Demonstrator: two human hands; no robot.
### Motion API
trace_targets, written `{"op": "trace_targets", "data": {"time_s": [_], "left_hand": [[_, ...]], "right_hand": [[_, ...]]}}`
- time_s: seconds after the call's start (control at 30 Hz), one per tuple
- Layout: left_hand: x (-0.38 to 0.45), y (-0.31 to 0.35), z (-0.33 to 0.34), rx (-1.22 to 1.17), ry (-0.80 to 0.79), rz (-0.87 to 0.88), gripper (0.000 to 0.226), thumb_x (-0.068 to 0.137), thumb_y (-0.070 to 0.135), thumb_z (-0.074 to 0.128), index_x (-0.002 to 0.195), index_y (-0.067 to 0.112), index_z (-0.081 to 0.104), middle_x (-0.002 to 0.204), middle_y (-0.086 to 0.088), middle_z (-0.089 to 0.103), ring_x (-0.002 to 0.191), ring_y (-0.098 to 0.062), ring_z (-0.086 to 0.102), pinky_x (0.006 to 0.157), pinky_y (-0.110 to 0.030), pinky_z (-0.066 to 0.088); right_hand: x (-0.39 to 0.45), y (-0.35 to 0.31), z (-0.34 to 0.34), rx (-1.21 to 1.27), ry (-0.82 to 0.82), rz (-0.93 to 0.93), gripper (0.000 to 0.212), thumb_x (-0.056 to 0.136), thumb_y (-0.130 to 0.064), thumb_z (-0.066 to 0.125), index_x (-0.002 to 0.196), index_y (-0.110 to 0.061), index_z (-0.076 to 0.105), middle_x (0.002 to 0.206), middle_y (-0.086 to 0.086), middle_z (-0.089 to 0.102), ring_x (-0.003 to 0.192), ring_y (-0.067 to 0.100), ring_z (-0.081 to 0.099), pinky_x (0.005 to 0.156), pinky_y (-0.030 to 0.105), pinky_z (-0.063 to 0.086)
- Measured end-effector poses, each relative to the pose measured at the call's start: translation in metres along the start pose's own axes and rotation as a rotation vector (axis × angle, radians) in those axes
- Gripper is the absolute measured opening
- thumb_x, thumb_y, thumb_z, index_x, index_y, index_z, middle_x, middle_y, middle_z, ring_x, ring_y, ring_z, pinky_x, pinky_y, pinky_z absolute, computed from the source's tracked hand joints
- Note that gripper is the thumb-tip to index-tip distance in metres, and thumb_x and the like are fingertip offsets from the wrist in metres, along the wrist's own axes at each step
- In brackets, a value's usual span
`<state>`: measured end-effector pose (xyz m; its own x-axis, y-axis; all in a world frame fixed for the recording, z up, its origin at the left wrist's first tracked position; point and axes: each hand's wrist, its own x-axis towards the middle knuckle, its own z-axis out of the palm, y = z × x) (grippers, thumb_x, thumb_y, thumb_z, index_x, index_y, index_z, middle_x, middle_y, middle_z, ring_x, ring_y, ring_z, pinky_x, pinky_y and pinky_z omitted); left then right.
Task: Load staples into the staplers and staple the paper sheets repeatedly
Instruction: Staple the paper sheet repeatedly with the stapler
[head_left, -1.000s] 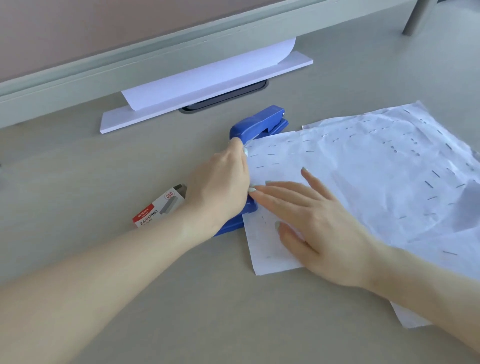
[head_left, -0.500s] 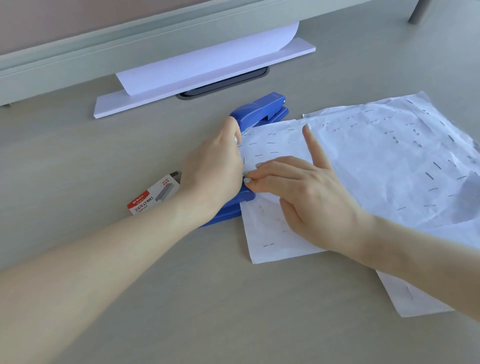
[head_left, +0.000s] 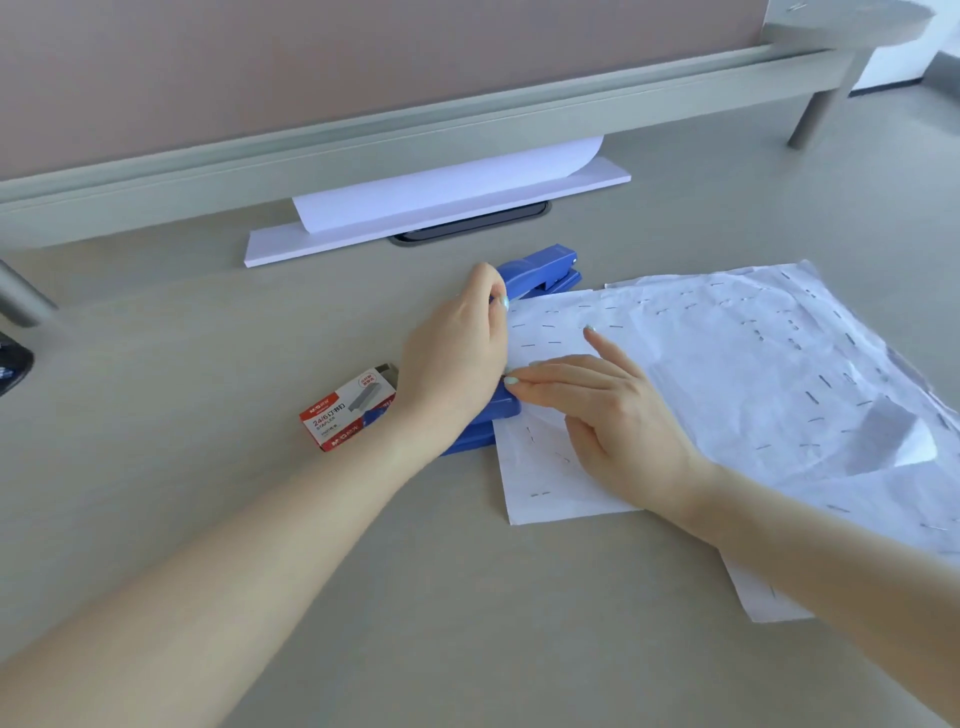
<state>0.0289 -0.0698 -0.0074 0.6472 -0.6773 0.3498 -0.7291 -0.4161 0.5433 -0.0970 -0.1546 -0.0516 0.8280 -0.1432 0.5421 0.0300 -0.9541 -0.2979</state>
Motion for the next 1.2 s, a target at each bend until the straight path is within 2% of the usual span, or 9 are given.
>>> {"op": "trace_targets", "data": {"time_s": [0.17, 0.3, 0.47, 0.67, 0.83, 0.93, 1.03, 1.13, 1.2], "left_hand": [[-0.015, -0.003, -0.023, -0.290, 0.124, -0.025, 0.013, 0.093, 0.017, 0.041, 0.090, 0.015, 0.054, 0.069, 0.011, 0.052, 0.065, -0.008, 0.047, 0.062, -0.023, 0.037], [-0.054, -0.021, -0.040, -0.182, -0.016, 0.011, 0.013, 0.089, 0.024, 0.050, 0.097, 0.019, 0.060, 0.095, 0.009, 0.059, 0.090, -0.009, 0.052, 0.076, -0.019, 0.038], [-0.077, -0.039, -0.034, 0.003, -0.055, 0.105, 0.037, 0.084, 0.022, 0.061, 0.120, 0.016, 0.053, 0.117, 0.000, 0.059, 0.111, -0.020, 0.049, 0.086, -0.021, 0.030], [-0.076, -0.042, -0.026, 0.057, 0.015, 0.137, 0.032, 0.084, 0.017, 0.061, 0.115, 0.012, 0.056, 0.102, -0.007, 0.068, 0.093, -0.031, 0.058, 0.080, -0.039, 0.042], [-0.079, -0.047, -0.022, 0.073, 0.066, 0.115, 0.033, 0.085, 0.019, 0.061, 0.117, 0.011, 0.056, 0.103, -0.010, 0.067, 0.096, -0.035, 0.058, 0.082, -0.042, 0.043], [-0.078, -0.048, -0.023, 0.057, 0.090, 0.095, 0.031, 0.084, 0.019, 0.061, 0.115, 0.012, 0.056, 0.102, -0.010, 0.068, 0.094, -0.035, 0.059, 0.080, -0.043, 0.044], [-0.077, -0.049, -0.023, 0.059, 0.085, 0.098, 0.031, 0.084, 0.018, 0.062, 0.114, 0.012, 0.056, 0.102, -0.009, 0.067, 0.094, -0.035, 0.059, 0.081, -0.043, 0.044], [-0.078, -0.050, -0.024, 0.077, 0.101, 0.149, 0.034, 0.084, 0.019, 0.058, 0.118, 0.016, 0.053, 0.114, -0.005, 0.061, 0.103, -0.030, 0.054, 0.088, -0.039, 0.040], [-0.081, -0.045, -0.029, 0.065, 0.124, 0.220, 0.037, 0.083, 0.025, 0.051, 0.120, 0.019, 0.052, 0.121, -0.001, 0.056, 0.108, -0.022, 0.048, 0.093, -0.032, 0.036]], "right_hand": [[0.002, -0.004, -0.007, 0.070, -0.039, 0.005, 0.063, 0.070, 0.005, 0.025, 0.117, -0.010, 0.063, 0.117, 0.004, 0.067, 0.106, 0.018, 0.059, 0.106, 0.023, 0.029], [0.000, -0.008, -0.013, 0.135, -0.029, 0.128, 0.052, 0.076, 0.007, 0.036, 0.117, -0.009, 0.063, 0.118, 0.005, 0.067, 0.102, 0.028, 0.062, 0.096, 0.006, 0.027], [-0.002, -0.022, -0.036, 0.098, -0.110, 0.393, 0.039, 0.090, -0.016, 0.050, 0.128, -0.024, 0.054, 0.137, -0.007, 0.052, 0.126, 0.014, 0.046, 0.103, 0.017, 0.025], [-0.022, -0.060, -0.035, -0.062, -0.488, 0.491, 0.094, 0.075, -0.063, 0.056, 0.147, -0.028, 0.008, 0.157, -0.013, 0.007, 0.144, 0.010, 0.000, 0.118, 0.039, -0.002], [-0.029, -0.067, -0.013, -0.102, -0.393, 0.446, 0.079, 0.080, -0.062, 0.051, 0.144, -0.025, 0.022, 0.155, -0.011, 0.017, 0.142, 0.012, 0.011, 0.114, 0.039, 0.005], [-0.030, -0.064, -0.012, -0.127, -0.233, 0.374, 0.051, 0.082, -0.048, 0.057, 0.124, -0.020, 0.051, 0.136, -0.008, 0.051, 0.124, 0.015, 0.043, 0.103, 0.034, 0.029], [-0.033, -0.063, -0.014, -0.162, -0.192, 0.342, 0.021, 0.077, -0.027, 0.055, 0.092, -0.015, 0.062, 0.098, -0.006, 0.067, 0.091, 0.022, 0.059, 0.074, 0.035, 0.050], [-0.031, -0.057, -0.025, -0.154, -0.116, 0.434, 0.018, 0.077, -0.013, 0.054, 0.087, -0.020, 0.066, 0.083, -0.005, 0.067, 0.077, 0.023, 0.060, 0.060, 0.032, 0.049], [-0.031, -0.049, -0.041, -0.042, 0.012, 0.546, 0.024, 0.078, -0.011, 0.051, 0.064, -0.030, 0.059, 0.056, -0.008, 0.051, 0.055, 0.013, 0.043, 0.049, 0.024, 0.036]]}}
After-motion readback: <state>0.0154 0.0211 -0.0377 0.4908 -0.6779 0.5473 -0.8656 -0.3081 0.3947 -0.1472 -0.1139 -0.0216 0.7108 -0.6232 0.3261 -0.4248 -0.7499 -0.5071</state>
